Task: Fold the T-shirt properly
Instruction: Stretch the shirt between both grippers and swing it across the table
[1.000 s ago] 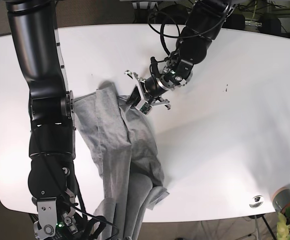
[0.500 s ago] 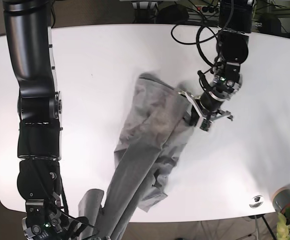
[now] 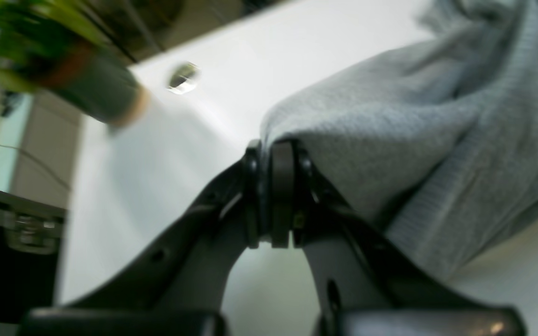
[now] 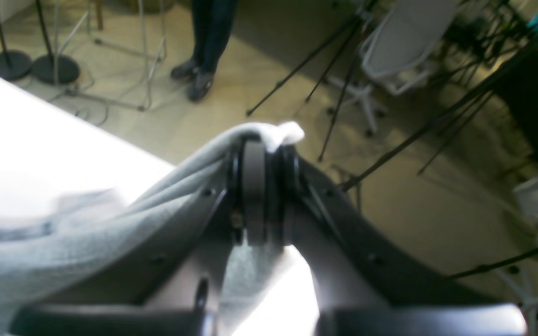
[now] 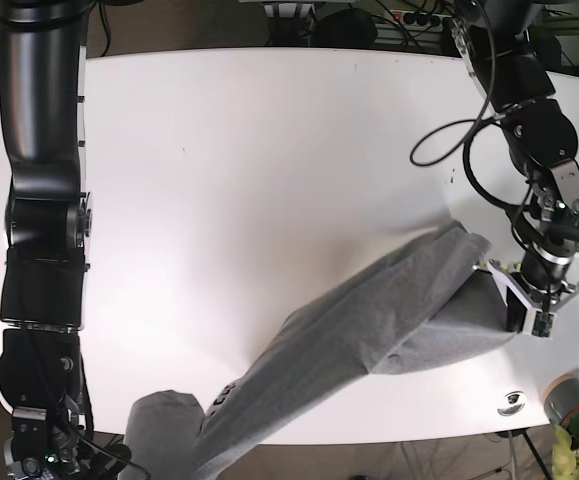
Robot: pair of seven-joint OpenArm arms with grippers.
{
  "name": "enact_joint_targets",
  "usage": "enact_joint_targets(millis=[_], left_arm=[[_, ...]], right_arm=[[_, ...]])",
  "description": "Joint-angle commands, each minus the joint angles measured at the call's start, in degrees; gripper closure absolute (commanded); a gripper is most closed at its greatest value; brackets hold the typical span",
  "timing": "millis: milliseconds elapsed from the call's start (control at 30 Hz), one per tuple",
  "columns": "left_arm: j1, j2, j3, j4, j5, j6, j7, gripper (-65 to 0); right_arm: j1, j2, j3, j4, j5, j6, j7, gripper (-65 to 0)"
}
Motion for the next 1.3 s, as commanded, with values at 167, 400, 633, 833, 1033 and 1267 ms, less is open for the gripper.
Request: enact_joint_targets(millis=[167, 400, 633, 833, 1033, 1267], left_arm=[[-12.6, -6.0, -2.4, 0.6, -0.8, -1.5, 5.9, 0.0], [-23.8, -10.2, -2.5, -2.2, -0.8, -1.5, 9.1, 0.0], [-27.4, -12.9, -3.1, -7.0, -0.9, -1.5, 9.0, 0.0], [-25.3, -13.2, -7.2, -9.8, -1.0, -1.5, 8.9, 0.0], [-20.7, -13.3, -10.5, -11.3, -1.0, -1.6, 7.3, 0.0], [-12.2, -13.2, -13.3, -10.9, -1.1, -1.7, 6.1, 0.0]], right_arm=[[6.7, 1.9, 0.3, 1.1, -0.1, -0.59, 1.9, -2.1], [8.9, 3.5, 0.8, 3.8, 0.0, -0.59, -1.5, -2.1], [6.7, 3.6, 5.9, 5.7, 0.0, -0.07, -4.1, -2.1], [0.0, 4.8, 8.2, 10.5, 0.4, -0.24, -4.5, -2.1], [-10.0, 4.8, 12.9, 15.8, 0.4, -0.33, -4.6, -2.1], [-24.3, 4.7, 18.0, 23.6, 0.5, -0.33, -5.9, -2.1]])
